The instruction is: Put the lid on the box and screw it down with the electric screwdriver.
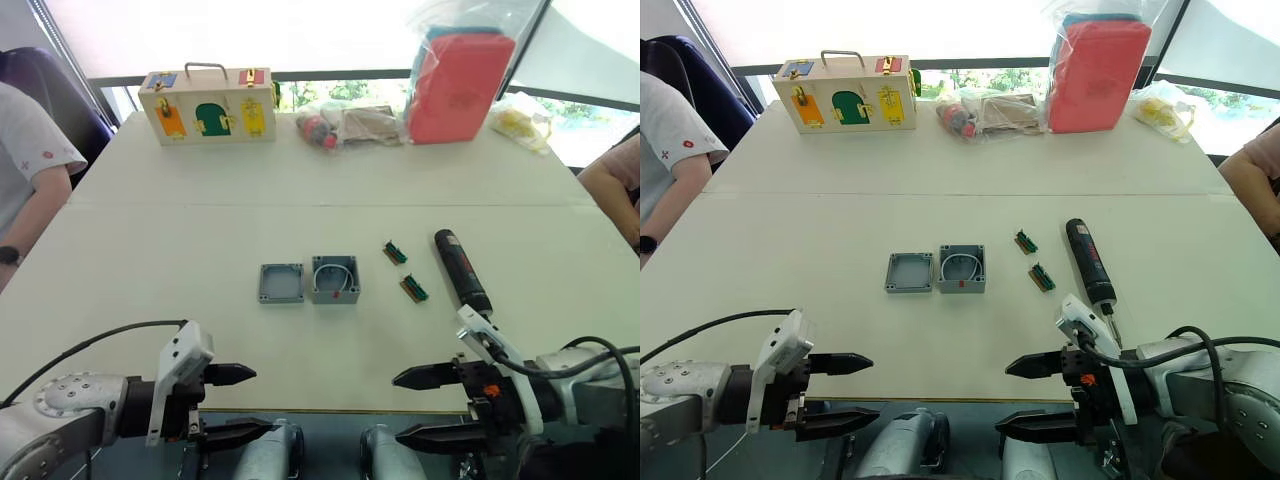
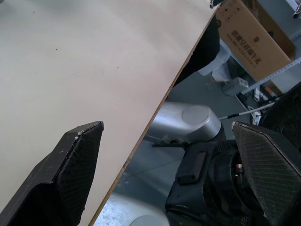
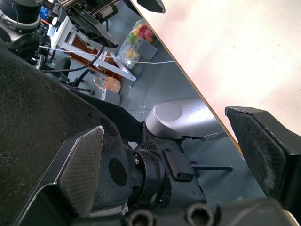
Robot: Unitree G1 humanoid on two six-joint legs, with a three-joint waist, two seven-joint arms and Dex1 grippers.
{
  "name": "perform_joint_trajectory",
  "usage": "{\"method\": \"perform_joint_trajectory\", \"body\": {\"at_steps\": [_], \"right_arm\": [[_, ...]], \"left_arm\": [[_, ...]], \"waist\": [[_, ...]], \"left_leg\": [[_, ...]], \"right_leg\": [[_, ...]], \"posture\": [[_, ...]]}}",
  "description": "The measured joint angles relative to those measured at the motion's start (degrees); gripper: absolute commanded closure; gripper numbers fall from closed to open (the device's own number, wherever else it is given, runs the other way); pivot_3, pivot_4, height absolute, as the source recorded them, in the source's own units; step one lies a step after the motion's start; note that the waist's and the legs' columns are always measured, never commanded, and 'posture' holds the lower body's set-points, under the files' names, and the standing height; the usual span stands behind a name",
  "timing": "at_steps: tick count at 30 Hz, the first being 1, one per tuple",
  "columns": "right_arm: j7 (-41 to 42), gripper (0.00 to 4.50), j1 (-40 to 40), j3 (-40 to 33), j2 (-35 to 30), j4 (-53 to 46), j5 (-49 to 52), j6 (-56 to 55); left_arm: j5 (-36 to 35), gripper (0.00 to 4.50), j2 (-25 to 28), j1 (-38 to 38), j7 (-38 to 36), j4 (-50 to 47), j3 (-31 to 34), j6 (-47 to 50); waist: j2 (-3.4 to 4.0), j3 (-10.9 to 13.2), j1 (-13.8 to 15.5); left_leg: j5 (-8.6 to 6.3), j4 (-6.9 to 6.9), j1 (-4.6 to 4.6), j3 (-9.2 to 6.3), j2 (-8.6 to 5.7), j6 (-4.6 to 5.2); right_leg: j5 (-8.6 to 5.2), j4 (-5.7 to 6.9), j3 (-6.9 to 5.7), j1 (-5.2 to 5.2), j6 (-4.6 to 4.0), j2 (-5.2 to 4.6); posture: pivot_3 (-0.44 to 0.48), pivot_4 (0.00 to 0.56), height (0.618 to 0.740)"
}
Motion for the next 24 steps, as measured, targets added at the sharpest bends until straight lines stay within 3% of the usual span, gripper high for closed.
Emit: {"method": "perform_joint_trajectory", "body": {"at_steps": [19, 24], "right_arm": [[-3.1, 0.03, -3.7, 3.2, 4.1, 1.1, -4.6, -2.0], [-8.0, 0.03, -10.0, 3.3, 7.0, 2.5, -1.7, -1.0]], "left_arm": [[0.3, 0.00, -0.2, -1.3, 0.6, 0.7, -0.2, -0.4], [0.4, 0.00, -0.3, -7.2, 2.9, 4.0, -0.1, 0.5]], "waist": [[-0.01, 0.0, 0.0], [0.00, 0.0, 0.1]], "left_leg": [[0.00, 0.01, 0.00, 0.00, 0.00, 0.00], [0.01, 0.01, 0.02, -0.01, 0.00, -0.01]], "right_leg": [[0.00, 0.00, 0.00, 0.00, 0.00, 0.00], [0.00, 0.05, 0.00, 0.00, 0.00, 0.01]], "posture": [[0.000, 0.150, 0.740], [0.000, 0.150, 0.740]]}}
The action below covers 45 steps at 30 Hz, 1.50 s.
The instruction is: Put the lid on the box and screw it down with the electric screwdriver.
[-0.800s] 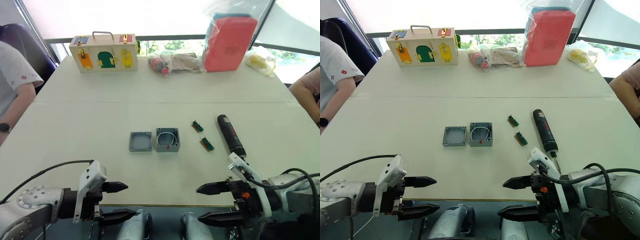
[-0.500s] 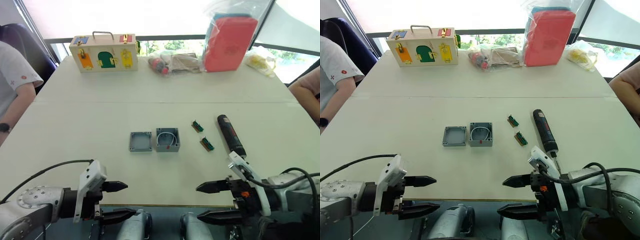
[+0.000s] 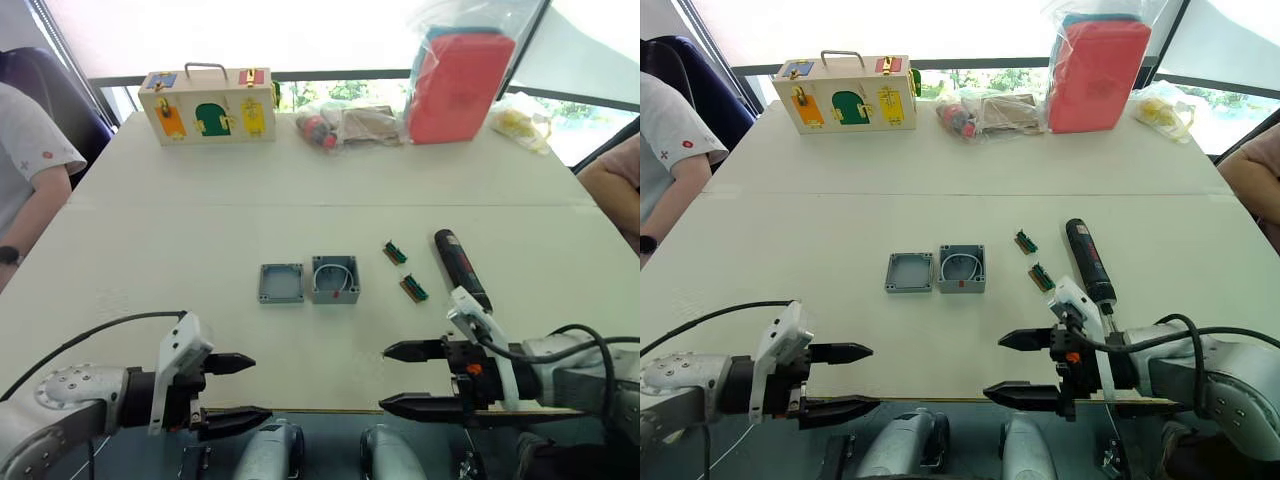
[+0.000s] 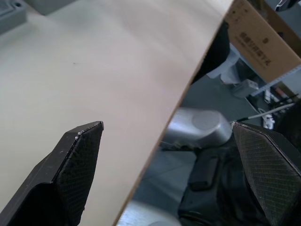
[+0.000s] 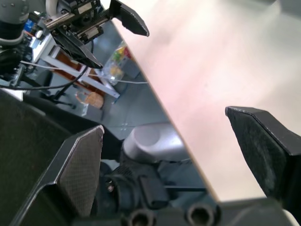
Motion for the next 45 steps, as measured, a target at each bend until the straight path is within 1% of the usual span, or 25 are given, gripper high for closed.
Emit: {"method": "perform_joint_trajectory", "body": {"at_steps": [3, 5, 7, 8, 9, 10, 11, 13, 14, 15, 17, 18, 20, 23, 26, 31, 38, 39, 41, 45], "right_arm": [[-3.8, 0.03, -3.1, -0.5, 0.7, 0.7, 3.8, 1.0], [-6.4, 0.03, -5.5, -0.8, 0.9, 1.2, 6.8, 1.4], [-8.0, 0.03, -7.7, -1.3, 0.7, 1.5, 8.5, 1.7], [-8.6, 0.03, -8.6, -1.4, 0.6, 1.4, 9.1, 1.8], [-9.0, 0.03, -10.0, -1.0, 0.4, 1.2, 9.0, 1.9], [-9.2, 0.03, -10.9, -0.4, -0.1, 1.0, 8.5, 2.0], [-9.2, 0.03, -10.9, 0.3, -0.9, 0.1, 6.6, 1.9], [-9.4, 0.03, -10.9, 2.1, -1.3, -1.0, 3.0, 1.7], [-9.8, 0.03, -10.0, 3.2, -1.3, -1.8, 0.2, 1.2], [-10.3, 0.03, -9.3, 4.1, -1.1, -2.0, -1.8, 0.7], [-11.5, 0.03, -7.2, 4.7, -0.2, -2.6, -5.2, -0.6], [-12.6, 0.03, -5.7, 4.8, 0.6, -3.2, -7.4, -1.5], [-14.5, 0.03, -3.6, 5.4, 2.2, -3.9, -10.5, -2.7], [-18.3, 0.03, -2.4, 6.6, 5.5, -4.5, -13.7, -3.1], [-22.3, 0.03, -2.2, 6.8, 9.0, -4.6, -15.2, -3.0], [-26.1, 0.03, -1.7, 6.9, 11.5, -5.5, -16.2, -2.1], [-28.9, 0.03, -1.6, 6.4, 13.3, -5.5, -16.2, -1.2], [-29.2, 0.00, -1.6, 6.2, 13.5, -5.5, -16.2, -1.0], [-29.6, 0.00, -1.7, 6.1, 13.8, -5.5, -16.2, -0.9], [-30.2, 0.00, -2.2, 6.0, 14.3, -5.5, -16.1, -0.6]], "left_arm": [[-1.3, 0.00, 2.1, -7.4, 0.8, 4.1, 0.3, 2.4], [-1.4, 0.00, 6.0, -16.1, -1.4, 8.3, -0.6, 3.8], [0.5, 0.00, 9.9, -27.1, -6.6, 11.4, -5.4, 3.8], [2.5, 0.00, 10.9, -32.8, -9.7, 12.8, -8.8, 3.2], [6.1, 0.00, 10.8, -40.1, -13.4, 14.7, -14.1, 1.5], [9.0, 0.00, 10.0, -44.7, -15.7, 16.0, -17.8, -0.1], [14.1, 0.00, 8.3, -50.9, -19.1, 18.8, -24.1, -2.7], [21.4, 0.00, 4.5, -58.3, -23.1, 23.7, -32.0, -6.6], [26.1, 0.00, 1.5, -62.3, -25.2, 27.4, -37.1, -8.9], [29.0, 0.00, -1.8, -65.4, -25.8, 30.6, -40.2, -9.9], [33.6, 0.00, -8.2, -70.2, -26.4, 36.4, -45.1, -11.0], [36.3, 0.00, -12.3, -72.6, -26.2, 40.0, -47.3, -11.3], [39.3, 0.00, -16.9, -74.4, -25.8, 44.1, -49.6, -12.1], [42.7, 0.00, -21.7, -75.2, -25.5, 48.6, -51.6, -12.5], [45.2, 0.00, -24.7, -75.3, -25.5, 51.4, -52.5, -13.3], [48.5, 0.00, -25.9, -75.2, -26.9, 52.3, -53.7, -14.4], [50.7, 0.00, -27.5, -74.4, -28.3, 52.4, -53.9, -14.4], [51.0, 0.50, -27.7, -73.8, -28.4, 52.3, -54.0, -14.4], [51.4, 1.04, -27.9, -72.7, -28.6, 52.3, -54.5, -14.4], [52.8, 2.50, -28.0, -71.0, -28.9, 52.3, -54.6, -14.9]], "waist": [[-0.06, 0.0, 0.0], [-0.12, 0.0, 0.0], [-0.14, 0.0, 0.0], [-0.13, 0.0, -0.1], [-0.12, 0.0, 0.0], [-0.12, 0.0, 0.0], [-0.14, 0.0, 0.0], [-0.19, 0.0, 0.1], [-0.20, 0.0, 0.0], [-0.20, 0.0, 0.0], [-0.23, 0.0, 0.1], [-0.23, 0.0, 0.1], [-0.24, 0.0, -0.2], [-0.25, 0.0, -0.4], [-0.25, 0.0, -0.1], [-0.25, 0.0, -0.1], [-0.25, 0.0, -0.1], [-0.25, 0.0, -0.1], [-0.25, 0.0, -0.1], [-0.24, 0.0, 0.0]], "left_leg": [[0.01, 0.02, -0.03, -0.02, 0.00, 0.00], [0.01, 0.05, -0.06, -0.03, 0.00, 0.00], [0.01, 0.05, -0.08, -0.02, -0.03, 0.01], [0.00, 0.06, -0.04, 0.01, -0.05, 0.02], [0.00, 0.05, -0.04, 0.02, -0.09, 0.03], [0.01, 0.06, -0.05, 0.04, -0.11, 0.05], [0.00, 0.04, -0.04, 0.05, -0.11, 0.07], [0.03, 0.12, -0.08, 0.06, -0.13, 0.11], [0.02, 0.16, -0.09, 0.07, -0.13, 0.14], [0.00, 0.33, -0.14, 0.08, -0.12, 0.19], [-0.11, 0.69, -0.28, 0.06, -0.03, 0.38], [-0.15, 0.79, -0.30, 0.05, -0.03, 0.46], [-0.22, 0.86, -0.32, 0.13, -0.03, 0.57], [-0.21, 0.87, -0.33, 0.14, 0.04, 0.56], [-0.18, 0.86, -0.33, 0.08, 0.13, 0.50], [-0.17, 0.86, -0.33, 0.05, 0.15, 0.49], [-0.17, 0.87, -0.33, 0.04, 0.13, 0.49], [-0.17, 0.87, -0.33, 0.05, 0.14, 0.49], [-0.17, 0.87, -0.33, 0.04, 0.14, 0.49], [-0.17, 0.88, -0.33, 0.04, 0.14, 0.49]], "right_leg": [[0.00, 0.00, -0.04, 0.00, 0.00, 0.00], [0.01, 0.01, -0.08, -0.05, 0.01, 0.02], [0.01, -0.02, -0.10, -0.01, 0.00, 0.02], [0.01, -0.01, -0.08, 0.01, 0.00, 0.02], [0.01, -0.03, -0.08, 0.02, 0.00, 0.02], [0.01, -0.02, -0.09, 0.05, 0.00, 0.02], [0.01, -0.02, -0.07, 0.06, 0.00, 0.02], [0.02, 0.01, -0.12, 0.07, 0.03, 0.09], [0.02, 0.03, -0.11, 0.07, 0.03, 0.10], [0.03, 0.09, -0.16, 0.09, 0.06, 0.22], [0.10, 0.16, -0.19, 0.12, 0.22, 0.41], [0.11, 0.15, -0.19, 0.16, 0.26, 0.43], [0.12, 0.15, -0.08, 0.14, 0.31, 0.43], [0.18, 0.24, -0.01, 0.02, 0.56, 0.52], [0.16, 0.37, -0.01, -0.03, 0.58, 0.62], [0.16, 0.39, 0.00, -0.01, 0.57, 0.62], [0.16, 0.38, 0.04, 0.01, 0.57, 0.61], [0.15, 0.39, 0.05, 0.00, 0.57, 0.61], [0.16, 0.40, 0.05, 0.00, 0.57, 0.62], [0.16, 0.40, 0.05, 0.00, 0.57, 0.62]], "posture": [[0.000, 0.150, 0.740], [0.000, 0.150, 0.740], [0.000, 0.150, 0.740], [0.000, 0.150, 0.740], [0.000, 0.150, 0.740], [0.000, 0.150, 0.740], [0.000, 0.150, 0.740], [0.000, 0.150, 0.740], [0.000, 0.150, 0.740], [0.000, 0.150, 0.740], [0.000, 0.150, 0.740], [0.000, 0.150, 0.740], [0.000, 0.150, 0.740], [0.000, 0.150, 0.740], [0.000, 0.150, 0.740], [0.000, 0.150, 0.740], [0.000, 0.150, 0.740], [0.000, 0.150, 0.740], [0.000, 0.150, 0.740], [0.000, 0.150, 0.740]]}}
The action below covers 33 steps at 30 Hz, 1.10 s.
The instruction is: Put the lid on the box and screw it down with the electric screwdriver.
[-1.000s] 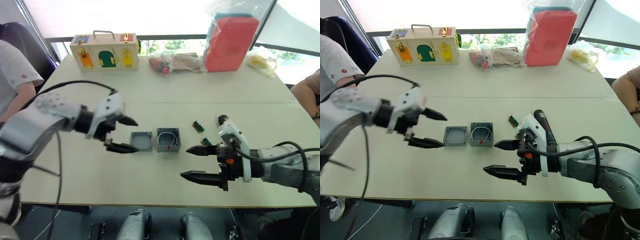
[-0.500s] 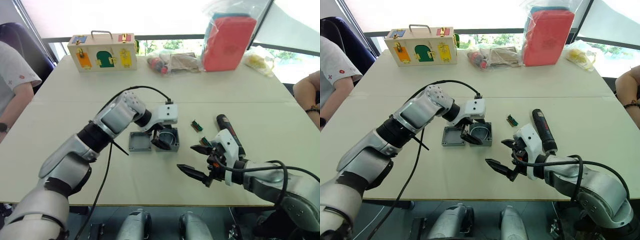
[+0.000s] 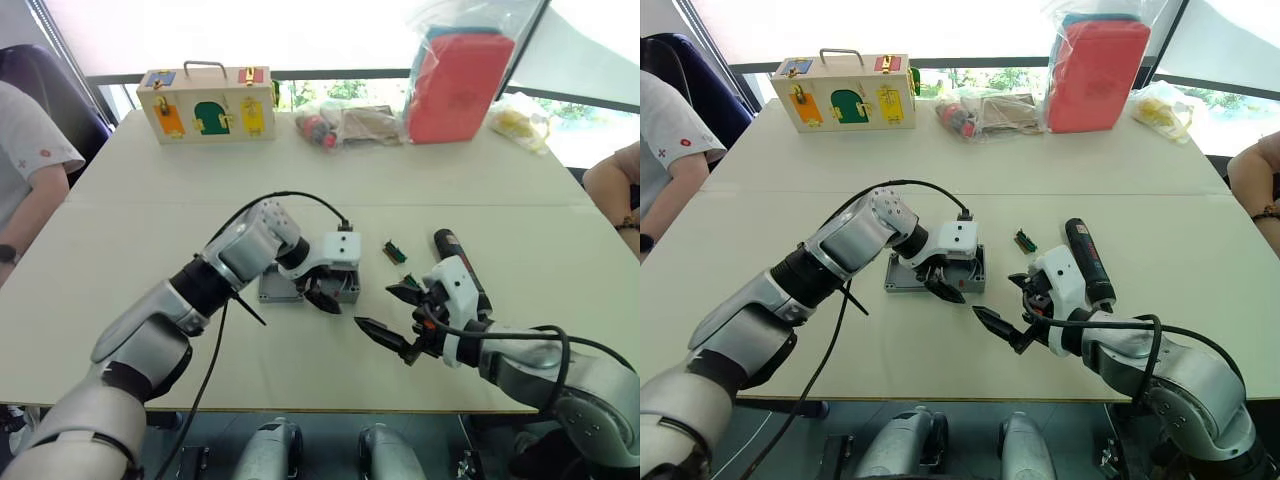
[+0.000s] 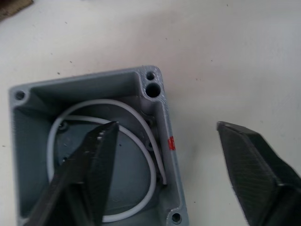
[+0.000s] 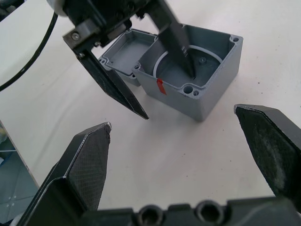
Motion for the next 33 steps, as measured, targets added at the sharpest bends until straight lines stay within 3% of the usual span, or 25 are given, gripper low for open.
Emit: {"method": "perform_joint_trajectory", "body": {"at_steps": [5, 12, 16, 20, 25, 30, 33], "right_arm": [[-0.5, 0.00, 0.1, -0.9, 0.5, 0.0, 0.0, 0.1], [0.4, 0.00, 1.5, -1.4, 0.3, -0.1, 0.2, 0.3], [3.0, 0.00, 5.0, -1.1, -1.4, -2.2, 1.2, 1.1], [4.9, 0.00, 6.7, -1.2, -2.0, -2.8, 1.8, 1.2], [5.1, 0.00, 8.4, -1.5, -1.9, -3.3, 1.5, 1.0], [3.3, 0.00, 11.4, -1.7, -0.6, -4.7, 0.8, 0.2], [2.0, 0.00, 12.5, -1.7, 0.4, -5.2, 0.4, -0.1]], "left_arm": [[1.8, 4.43, -0.3, 1.4, 0.3, 0.0, 0.1, -2.3], [3.0, 4.43, -0.8, 1.3, -0.7, 1.1, 0.2, -6.6], [3.0, 4.43, -0.6, 0.3, -4.5, 5.4, 0.2, -16.8], [-0.8, 4.43, 1.9, -3.8, -12.5, 10.4, -0.7, -34.4], [-10.7, 4.43, 4.3, -11.2, -15.7, 17.5, -10.5, -47.6], [-13.2, 4.43, 0.8, -15.1, -15.7, 28.1, -19.8, -59.2], [-13.8, 4.43, -1.6, -16.0, -15.7, 32.2, -22.0, -62.8]], "waist": [[0.00, 0.0, 0.0], [0.01, 0.0, 0.0], [0.01, 0.0, 0.0], [0.01, 0.0, 0.0], [0.00, 0.0, 0.2], [0.00, 0.0, 0.0], [-0.03, 0.0, 0.0]], "left_leg": [[0.00, 0.01, 0.00, 0.00, -0.01, 0.00], [0.00, 0.01, 0.00, -0.01, -0.01, 0.00], [0.00, 0.02, 0.00, -0.01, -0.01, 0.00], [0.00, 0.02, 0.00, -0.01, -0.01, 0.00], [0.00, 0.06, 0.01, -0.04, -0.07, 0.00], [-0.02, 0.09, 0.00, -0.02, -0.13, 0.04], [-0.02, 0.10, 0.00, -0.02, -0.11, 0.04]], "right_leg": [[0.00, 0.00, 0.00, 0.01, 0.00, 0.00], [0.00, 0.00, -0.01, 0.02, 0.00, 0.00], [0.00, 0.00, -0.01, 0.02, 0.00, 0.00], [0.00, -0.01, 0.00, 0.01, -0.02, -0.05], [0.01, -0.01, -0.02, 0.06, -0.02, -0.18], [0.01, -0.02, -0.02, 0.07, 0.00, -0.13], [0.01, 0.00, -0.06, 0.07, 0.00, -0.08]], "posture": [[0.000, 0.150, 0.740], [0.000, 0.150, 0.740], [0.000, 0.150, 0.740], [0.000, 0.150, 0.740], [0.000, 0.150, 0.740], [0.000, 0.150, 0.740], [0.000, 0.150, 0.740]]}}
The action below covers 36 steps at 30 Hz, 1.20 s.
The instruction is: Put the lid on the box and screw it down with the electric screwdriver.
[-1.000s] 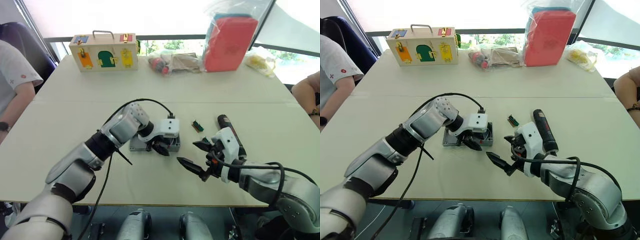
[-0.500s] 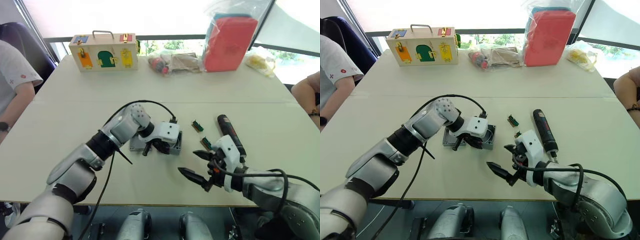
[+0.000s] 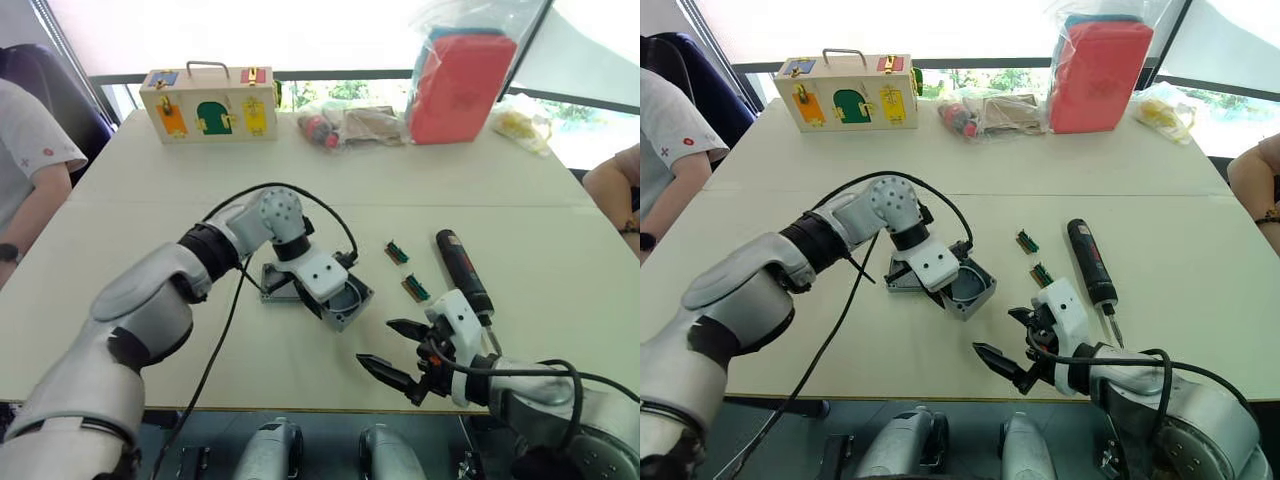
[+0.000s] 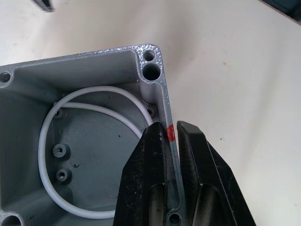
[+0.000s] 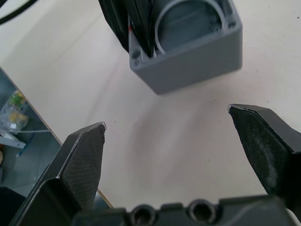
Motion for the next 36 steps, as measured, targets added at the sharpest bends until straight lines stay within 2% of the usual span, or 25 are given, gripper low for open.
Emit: {"method": "perform_joint_trajectory", "body": {"at_steps": [3, 4, 7, 10, 15, 18, 21, 23, 25, 28, 31, 32, 36], "right_arm": [[-1.3, 0.00, 1.0, 0.2, 1.1, -1.1, -0.5, -0.3], [-1.8, 0.00, 1.3, 0.4, 1.5, -1.5, -0.7, -0.4], [-2.4, 0.00, 1.7, 0.5, 2.0, -1.6, -1.3, -0.5], [-2.4, 0.00, 1.7, 0.5, 2.1, -1.6, -1.5, -0.6], [0.1, 0.00, 0.9, -1.2, 0.1, -1.6, 0.2, -0.5], [4.0, 0.00, -0.4, -7.6, -5.0, -1.9, 5.4, -0.5], [7.3, 0.00, -6.1, -13.4, -10.0, -1.1, 12.8, -1.1], [8.5, 0.00, -10.7, -15.0, -12.9, -0.1, 16.0, -1.4], [9.9, 0.00, -16.1, -13.6, -14.7, 1.3, 18.2, -1.4], [11.8, 0.00, -22.1, -9.8, -15.9, 3.2, 18.5, -1.3], [14.7, 0.00, -27.9, -3.6, -16.4, 4.9, 14.5, -1.3], [15.5, 0.00, -28.7, -2.2, -16.5, 5.3, 13.1, -1.4], [20.3, 0.00, -33.3, 6.5, -16.8, 7.9, 3.2, -2.9]], "left_arm": [[-0.1, 4.43, -3.2, -1.0, 0.0, 5.2, -0.4, -3.6], [0.1, 4.02, -4.2, -1.1, 0.0, 7.1, -0.4, -4.8], [0.3, 3.21, -5.5, -1.4, 0.0, 10.1, -0.4, -6.8], [1.1, 2.02, -5.9, -2.8, 0.0, 12.7, -0.2, -8.7], [2.0, 2.02, -4.6, -5.6, 0.0, 14.9, 4.2, -7.7], [0.0, 2.02, 1.0, -8.5, 0.0, 13.1, 10.5, 0.0], [-3.5, 2.02, 8.7, -8.1, 0.5, 5.1, 18.5, 16.6], [-2.3, 2.02, 13.3, -5.9, 3.8, -1.8, 22.4, 28.4], [-0.9, 2.02, 20.4, 0.4, 7.8, -14.4, 25.1, 43.6], [-1.8, 2.02, 26.4, 9.6, 13.4, -30.5, 28.3, 67.5], [-2.0, 2.02, 26.5, 15.0, 23.1, -43.4, 32.8, 90.4], [-2.0, 2.02, 25.9, 15.9, 25.5, -45.4, 33.7, 95.1], [-0.2, 2.02, 18.5, 21.4, 39.3, -49.3, 40.7, 115.9]], "waist": [[-0.01, 0.0, 0.0], [-0.01, 0.0, 0.0], [-0.01, 0.0, -0.1], [-0.01, 0.0, 0.0], [-0.04, 0.0, 0.0], [-0.05, 0.0, -0.3], [-0.04, 0.0, -0.8], [-0.03, 0.0, -1.0], [0.00, 0.0, -1.6], [-0.07, 0.0, -1.6], [-0.13, 0.1, -0.6], [-0.13, 0.1, -0.3], [-0.14, 0.1, 0.1]], "left_leg": [[0.00, 0.02, 0.00, 0.00, 0.00, 0.01], [-0.01, 0.02, 0.00, 0.00, 0.00, 0.01], [-0.01, 0.02, 0.00, 0.00, 0.03, 0.01], [-0.01, 0.03, 0.00, 0.00, 0.04, 0.01], [-0.01, 0.04, -0.01, 0.00, 0.04, 0.02], [-0.02, 0.04, -0.01, -0.01, 0.10, 0.04], [-0.03, 0.01, 0.02, -0.06, 0.18, 0.04], [-0.02, -0.02, 0.08, -0.08, 0.19, 0.04], [-0.02, -0.07, 0.12, -0.09, 0.19, 0.03], [0.00, -0.06, 0.10, -0.10, 0.19, 0.00], [0.02, 0.11, 0.07, -0.15, 0.09, -0.03], [0.01, 0.22, 0.07, -0.15, 0.08, -0.02], [-0.06, 0.58, 0.04, -0.18, 0.03, 0.08]], "right_leg": [[0.00, 0.00, -0.03, 0.01, 0.00, 0.01], [0.00, 0.00, -0.03, 0.01, 0.01, 0.01], [0.00, 0.01, -0.03, 0.00, 0.01, 0.05], [0.00, 0.01, -0.03, 0.00, 0.01, 0.07], [0.00, 0.00, -0.03, 0.00, 0.01, 0.07], [0.00, 0.00, -0.04, -0.01, 0.02, 0.11], [-0.01, 0.04, -0.06, -0.02, 0.04, 0.19], [-0.04, 0.06, -0.05, 0.02, 0.06, 0.20], [-0.06, 0.10, 0.02, 0.04, 0.08, 0.21], [-0.07, 0.37, 0.09, -0.01, 0.08, 0.22], [-0.09, 0.50, 0.12, 0.03, 0.11, 0.18], [-0.11, 0.53, 0.13, 0.05, 0.13, 0.18], [-0.21, 0.62, 0.12, 0.12, 0.27, 0.17]], "posture": [[0.000, 0.150, 0.740], [0.000, 0.150, 0.740], [0.000, 0.150, 0.740], [0.000, 0.150, 0.740], [0.000, 0.150, 0.740], [0.000, 0.150, 0.740], [0.000, 0.150, 0.740], [0.000, 0.150, 0.740], [0.000, 0.150, 0.740], [0.000, 0.150, 0.740], [0.000, 0.150, 0.740], [0.000, 0.150, 0.740], [0.000, 0.150, 0.740]]}}
